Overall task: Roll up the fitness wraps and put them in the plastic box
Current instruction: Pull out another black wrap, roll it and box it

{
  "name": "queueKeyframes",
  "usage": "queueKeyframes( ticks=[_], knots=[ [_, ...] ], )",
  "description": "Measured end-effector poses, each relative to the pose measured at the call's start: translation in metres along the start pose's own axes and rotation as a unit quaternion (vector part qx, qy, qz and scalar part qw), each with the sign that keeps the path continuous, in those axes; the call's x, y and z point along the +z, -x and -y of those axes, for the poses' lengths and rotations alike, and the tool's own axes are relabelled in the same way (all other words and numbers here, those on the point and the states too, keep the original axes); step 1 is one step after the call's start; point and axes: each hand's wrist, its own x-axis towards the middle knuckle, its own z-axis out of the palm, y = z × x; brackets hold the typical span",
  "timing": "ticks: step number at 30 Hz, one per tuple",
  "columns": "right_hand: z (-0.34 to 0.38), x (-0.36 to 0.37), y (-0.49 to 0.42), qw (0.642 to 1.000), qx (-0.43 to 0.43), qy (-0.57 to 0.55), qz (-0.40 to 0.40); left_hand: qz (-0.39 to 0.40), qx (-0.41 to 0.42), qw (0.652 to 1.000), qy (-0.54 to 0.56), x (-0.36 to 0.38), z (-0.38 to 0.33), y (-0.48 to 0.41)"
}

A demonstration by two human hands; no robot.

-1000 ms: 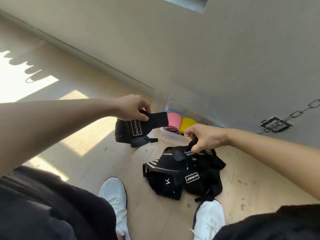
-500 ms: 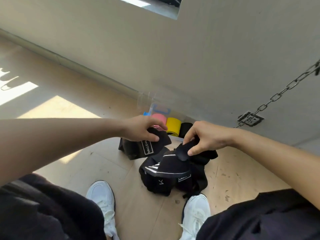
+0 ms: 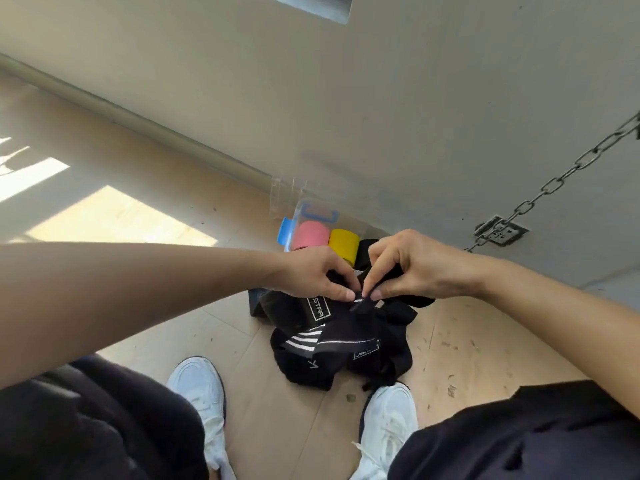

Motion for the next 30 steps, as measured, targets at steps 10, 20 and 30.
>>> queueKeyframes(
  ticks=[10, 20, 30],
  knots=[
    [-0.005, -0.008, 0.003, 0.999, 0.0, -0.04, -0.006, -0.042, -0.014, 0.993, 0.106, -0.009, 0.003, 0.008],
    [-0.019, -0.064, 0.037, 0.992, 0.112, -0.057, 0.02, -0.026, -0.125, 0.991, -0.042, -0.035, 0.046, 0.036],
    [-0.005, -0.067, 0.023, 0.985, 0.089, -0.145, 0.0, -0.084, -0.082, 0.992, -0.036, -0.077, -0.003, 0.038]
  ],
)
